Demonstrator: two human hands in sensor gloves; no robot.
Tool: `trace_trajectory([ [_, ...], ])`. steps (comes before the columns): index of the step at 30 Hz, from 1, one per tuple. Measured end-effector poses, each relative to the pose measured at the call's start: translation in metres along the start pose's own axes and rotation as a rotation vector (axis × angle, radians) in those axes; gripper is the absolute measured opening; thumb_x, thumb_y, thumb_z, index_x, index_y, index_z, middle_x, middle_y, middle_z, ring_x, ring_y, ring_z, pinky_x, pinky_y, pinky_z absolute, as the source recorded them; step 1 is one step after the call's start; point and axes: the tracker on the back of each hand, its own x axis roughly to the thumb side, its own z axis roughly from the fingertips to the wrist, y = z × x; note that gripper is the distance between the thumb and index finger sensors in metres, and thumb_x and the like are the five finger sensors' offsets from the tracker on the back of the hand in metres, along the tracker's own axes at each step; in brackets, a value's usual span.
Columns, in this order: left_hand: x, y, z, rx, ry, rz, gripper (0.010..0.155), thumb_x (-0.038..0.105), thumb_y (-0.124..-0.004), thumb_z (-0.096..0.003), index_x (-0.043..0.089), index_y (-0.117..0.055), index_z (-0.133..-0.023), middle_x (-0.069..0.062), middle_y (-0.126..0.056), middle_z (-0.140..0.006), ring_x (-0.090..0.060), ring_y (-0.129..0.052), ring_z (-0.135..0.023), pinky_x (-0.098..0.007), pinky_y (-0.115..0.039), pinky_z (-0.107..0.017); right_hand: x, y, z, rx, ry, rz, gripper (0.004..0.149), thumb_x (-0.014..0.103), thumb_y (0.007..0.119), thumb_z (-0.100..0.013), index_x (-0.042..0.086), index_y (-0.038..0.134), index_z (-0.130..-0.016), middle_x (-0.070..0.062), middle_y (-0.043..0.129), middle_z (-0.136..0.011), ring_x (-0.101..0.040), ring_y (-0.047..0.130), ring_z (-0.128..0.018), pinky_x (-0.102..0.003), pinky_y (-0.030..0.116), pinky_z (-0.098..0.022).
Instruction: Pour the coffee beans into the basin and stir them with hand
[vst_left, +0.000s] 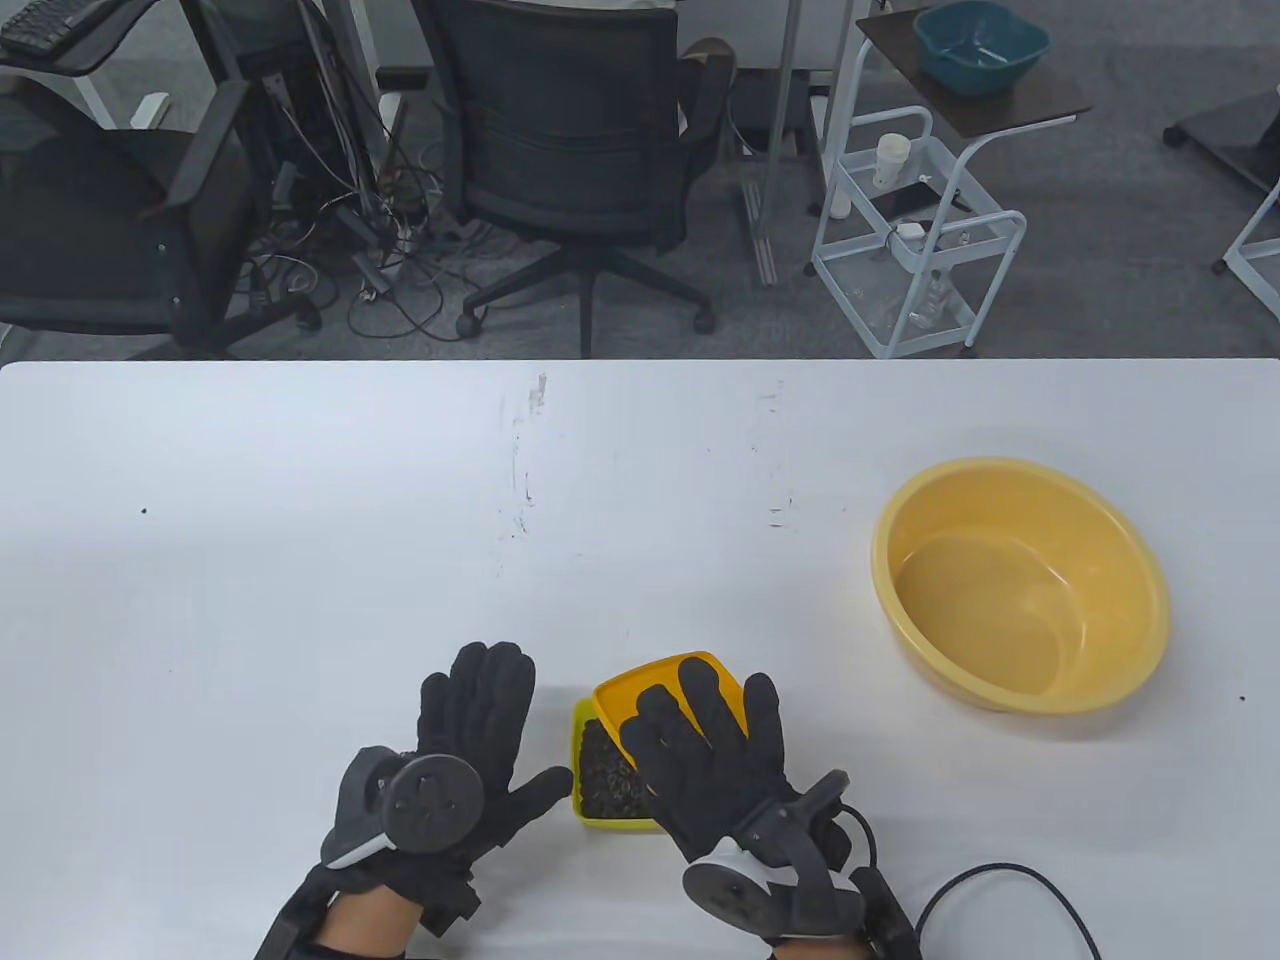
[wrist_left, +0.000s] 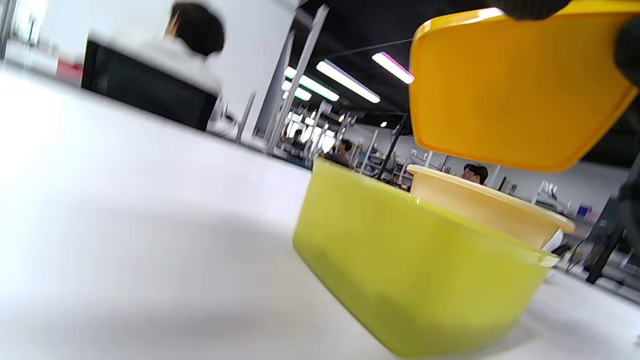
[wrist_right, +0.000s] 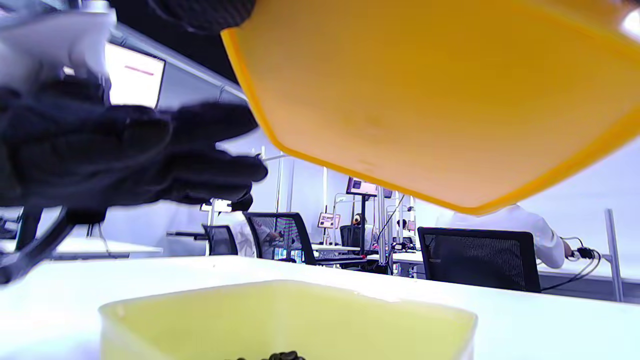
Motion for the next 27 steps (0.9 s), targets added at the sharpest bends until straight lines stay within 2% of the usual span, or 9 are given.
trace_trajectory([
  [4,0.022,0.003,0.005,0.062,-0.059,-0.230,0.087,0.062,-0.059,-0.0523,0.017,-0.012,-0.109,-0.023,-0.042,-0.115,-0.049,-0.066,-0.104,-0.065,-0.044,-0.076,0.015,-0.003,0.001,-0.021,-0.089,0.029,0.052,0.042,0.065,-0.048,0.029,0.061,-0.098,0.001,0.050,-0.110,-0.039,0.026,-0.108,-0.066,0.012,-0.067],
  [6,0.027,0.003,0.006,0.098,-0.075,-0.303,0.074,0.055,-0.060,-0.0547,0.018,-0.031,-0.111,-0.014,-0.063,-0.110,-0.042,-0.078,-0.099,-0.063,-0.047,-0.075,0.020,-0.005,0.002,-0.066,-0.118,0.020,0.051,0.042,0.064,-0.048,0.029,0.061,-0.097,0.001,0.051,-0.109,-0.039,0.028,-0.108,-0.067,0.014,-0.067],
  [8,0.032,0.004,0.007,0.129,-0.093,-0.365,0.057,0.049,-0.059,-0.0565,0.022,-0.054,-0.106,-0.006,-0.085,-0.095,-0.033,-0.092,-0.087,-0.060,-0.051,-0.075,0.022,-0.006,0.003,-0.088,-0.132,-0.021,0.051,0.041,0.064,-0.048,0.028,0.062,-0.096,0.001,0.053,-0.109,-0.039,0.029,-0.108,-0.067,0.013,-0.067],
  [10,0.035,0.005,0.008,0.145,-0.108,-0.412,0.054,0.048,-0.061,-0.0559,0.022,-0.060,-0.103,-0.003,-0.090,-0.089,-0.030,-0.096,-0.082,-0.058,-0.053,-0.075,0.021,-0.006,0.004,-0.083,-0.116,-0.026,0.051,0.042,0.063,-0.048,0.027,0.061,-0.097,0.001,0.052,-0.109,-0.039,0.029,-0.108,-0.067,0.013,-0.066],
  [12,0.032,0.012,0.010,0.181,-0.098,-0.429,0.052,0.049,-0.061,-0.0554,0.023,-0.064,-0.100,0.001,-0.092,-0.088,-0.025,-0.097,-0.083,-0.057,-0.054,-0.075,0.015,-0.007,0.005,-0.106,-0.067,-0.037,0.058,0.045,0.060,-0.050,0.027,0.048,-0.104,-0.003,0.038,-0.113,-0.041,0.019,-0.107,-0.067,0.007,-0.064],
  [15,0.000,0.023,0.011,0.175,0.023,-0.032,0.051,0.052,-0.059,-0.0557,0.021,-0.072,-0.094,0.003,-0.097,-0.082,-0.021,-0.102,-0.078,-0.054,-0.058,-0.075,-0.005,-0.012,0.009,-0.091,0.098,-0.022,0.079,0.057,0.056,-0.049,0.028,0.013,-0.108,-0.009,-0.001,-0.110,-0.043,-0.011,-0.099,-0.065,-0.006,-0.060],
  [17,-0.038,0.023,0.013,0.161,0.192,0.429,0.052,0.050,-0.060,-0.0571,0.016,-0.072,-0.094,-0.001,-0.097,-0.082,-0.025,-0.102,-0.077,-0.052,-0.060,-0.073,-0.021,-0.011,0.013,-0.081,0.172,-0.069,0.081,0.060,0.055,-0.049,0.028,0.011,-0.109,-0.010,-0.003,-0.109,-0.043,-0.013,-0.097,-0.065,-0.007,-0.059],
  [20,-0.085,0.015,0.023,0.191,0.397,0.910,0.053,0.047,-0.056,-0.0607,0.010,-0.064,-0.099,-0.006,-0.092,-0.087,-0.029,-0.098,-0.079,-0.049,-0.062,-0.072,-0.034,-0.005,0.017,-0.058,0.212,-0.144,0.079,0.061,0.053,-0.049,0.029,0.014,-0.109,-0.009,-0.004,-0.109,-0.042,-0.015,-0.097,-0.064,-0.008,-0.059],
  [27,-0.137,-0.022,0.041,0.170,0.650,1.355,0.057,0.044,-0.048,-0.0645,0.003,-0.047,-0.105,-0.011,-0.079,-0.097,-0.033,-0.088,-0.089,-0.051,-0.056,-0.075,-0.040,-0.002,0.018,-0.069,0.239,-0.152,0.077,0.061,0.051,-0.049,0.026,0.019,-0.110,-0.010,-0.005,-0.109,-0.041,-0.019,-0.094,-0.063,-0.009,-0.058],
])
